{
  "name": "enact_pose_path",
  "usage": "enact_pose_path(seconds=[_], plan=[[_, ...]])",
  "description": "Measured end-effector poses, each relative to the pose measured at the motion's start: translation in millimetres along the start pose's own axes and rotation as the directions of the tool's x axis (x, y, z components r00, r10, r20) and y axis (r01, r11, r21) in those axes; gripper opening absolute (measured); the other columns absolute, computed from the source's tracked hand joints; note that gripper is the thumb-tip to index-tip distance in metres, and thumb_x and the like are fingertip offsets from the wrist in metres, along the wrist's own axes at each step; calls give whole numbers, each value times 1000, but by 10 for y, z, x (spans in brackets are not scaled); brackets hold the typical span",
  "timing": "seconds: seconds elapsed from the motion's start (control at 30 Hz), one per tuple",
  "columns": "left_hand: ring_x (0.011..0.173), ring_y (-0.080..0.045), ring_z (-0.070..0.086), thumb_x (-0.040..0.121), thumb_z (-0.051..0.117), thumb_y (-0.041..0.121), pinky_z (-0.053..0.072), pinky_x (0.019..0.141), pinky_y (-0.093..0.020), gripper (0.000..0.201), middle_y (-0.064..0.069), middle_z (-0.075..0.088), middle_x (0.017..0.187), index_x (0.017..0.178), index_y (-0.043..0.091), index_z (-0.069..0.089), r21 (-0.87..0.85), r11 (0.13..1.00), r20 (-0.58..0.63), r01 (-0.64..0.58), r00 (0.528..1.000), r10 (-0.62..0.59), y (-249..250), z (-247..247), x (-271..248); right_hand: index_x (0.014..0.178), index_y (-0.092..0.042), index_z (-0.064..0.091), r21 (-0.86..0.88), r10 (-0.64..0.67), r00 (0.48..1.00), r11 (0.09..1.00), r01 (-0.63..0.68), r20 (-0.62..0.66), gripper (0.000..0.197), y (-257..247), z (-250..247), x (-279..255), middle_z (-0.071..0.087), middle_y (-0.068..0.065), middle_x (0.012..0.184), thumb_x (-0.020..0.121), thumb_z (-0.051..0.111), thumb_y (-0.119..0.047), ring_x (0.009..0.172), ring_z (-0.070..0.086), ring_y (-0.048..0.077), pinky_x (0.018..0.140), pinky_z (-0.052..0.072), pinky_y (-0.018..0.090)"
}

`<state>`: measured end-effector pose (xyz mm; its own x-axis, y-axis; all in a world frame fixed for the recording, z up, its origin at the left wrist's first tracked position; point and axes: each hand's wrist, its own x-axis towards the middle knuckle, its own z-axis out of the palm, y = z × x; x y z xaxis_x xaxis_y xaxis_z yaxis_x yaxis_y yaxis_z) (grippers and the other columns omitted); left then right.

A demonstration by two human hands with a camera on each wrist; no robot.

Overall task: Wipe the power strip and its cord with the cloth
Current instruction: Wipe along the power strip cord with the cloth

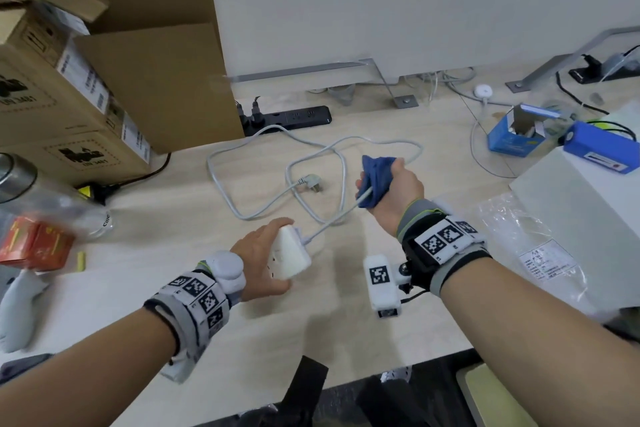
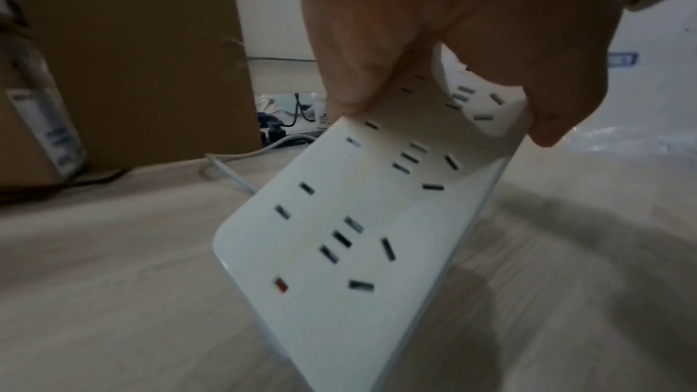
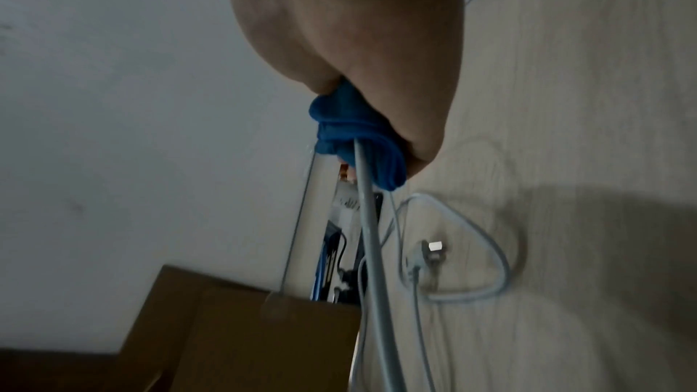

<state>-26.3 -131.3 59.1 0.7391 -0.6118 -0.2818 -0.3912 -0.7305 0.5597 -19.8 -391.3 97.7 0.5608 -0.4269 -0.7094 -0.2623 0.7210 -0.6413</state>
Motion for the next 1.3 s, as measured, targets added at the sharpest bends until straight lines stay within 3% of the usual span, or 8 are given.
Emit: enact_pose_path(seconds=[0.13,0.33,0.43,0.57,0.77,0.93,1.13,1.3], plan=[[85,-20,55,58,78,43,50,71,-31,88,7,54,102,129,40,27,-111,993,-80,27,996,-36,143,35,77,119,-4,51,15,78,992,997,-80,99,47,308,59,-58,59,18,113,94,44,-44,93,62,31,66,54,39],[94,-19,55,59,77,59,44,80,-29,100,7,51,109,137,40,18,-147,986,-74,79,993,-91,287,19,189,99,-7,59,-208,-37,974,974,85,224,21,675,157,-227,64,14,105,99,49,-25,107,62,36,96,48,53],[83,-17,57,59,79,55,46,70,-29,82,7,56,96,124,36,32,-167,979,-108,115,985,-134,395,32,240,83,-12,59,-325,-108,972,930,174,209,22,736,174,-284,65,9,88,97,52,-26,92,65,32,90,52,48],[80,-19,58,60,78,42,51,68,-35,67,3,57,94,112,24,39,-188,975,-149,118,978,-147,472,100,307,88,-13,61,-454,-153,968,861,230,200,14,780,194,-327,67,13,95,93,55,-24,94,64,32,90,53,50],[85,-23,52,56,69,46,43,73,-34,72,3,51,96,117,21,41,59,998,-108,-39,993,45,388,106,337,84,-8,58,-433,-11,1000,901,19,20,23,625,152,-115,67,15,93,96,48,-26,78,62,26,77,53,36],[86,-28,54,57,70,43,44,75,-37,68,0,56,99,115,22,42,240,963,9,-125,992,127,207,10,323,73,-11,49,-364,-39,999,931,33,-9,30,396,0,-54,54,5,71,101,42,-20,62,56,19,68,50,27],[91,-19,46,65,70,51,37,77,-30,73,6,48,107,124,27,35,300,952,170,-64,985,12,-115,82,-20,77,-7,49,-202,34,988,977,-64,-148,37,6,-227,108,47,8,64,104,35,-29,52,47,23,47,44,27],[98,-19,51,67,62,55,44,85,-32,77,9,49,109,133,44,24,281,959,223,-26,974,-39,-255,226,-5,97,-8,49,-182,3,999,983,-10,-44,25,180,-177,49,50,11,66,105,32,-24,54,52,27,64,51,43]])
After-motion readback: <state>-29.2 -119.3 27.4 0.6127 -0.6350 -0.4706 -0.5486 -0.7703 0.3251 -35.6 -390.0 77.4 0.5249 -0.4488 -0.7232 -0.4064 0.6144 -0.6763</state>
